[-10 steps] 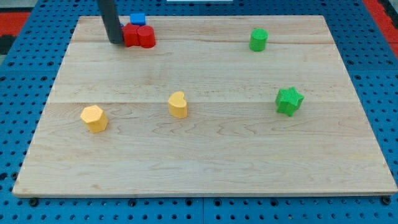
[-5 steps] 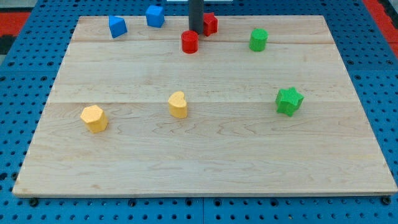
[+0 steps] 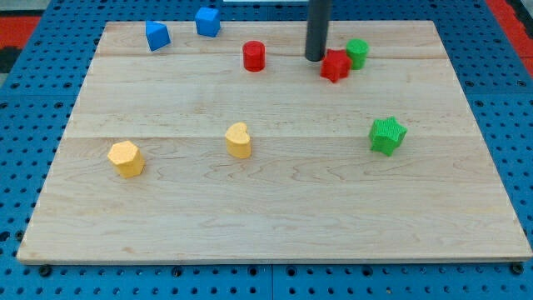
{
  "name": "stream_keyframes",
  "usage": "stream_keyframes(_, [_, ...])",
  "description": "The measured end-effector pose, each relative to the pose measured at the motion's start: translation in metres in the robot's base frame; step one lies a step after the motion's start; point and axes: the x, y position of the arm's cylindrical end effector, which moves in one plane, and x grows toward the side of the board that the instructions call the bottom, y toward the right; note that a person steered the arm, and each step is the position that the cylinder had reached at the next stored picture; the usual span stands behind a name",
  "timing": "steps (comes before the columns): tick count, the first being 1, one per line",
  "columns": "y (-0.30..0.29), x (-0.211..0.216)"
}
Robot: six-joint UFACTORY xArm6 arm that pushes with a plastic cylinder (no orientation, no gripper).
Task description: Separate red blocks and the blue blocks
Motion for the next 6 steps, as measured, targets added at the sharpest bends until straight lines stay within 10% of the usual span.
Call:
stream_keyframes(2, [0.000,-0.080])
stream_keyframes(6, [-0.069,-0.046])
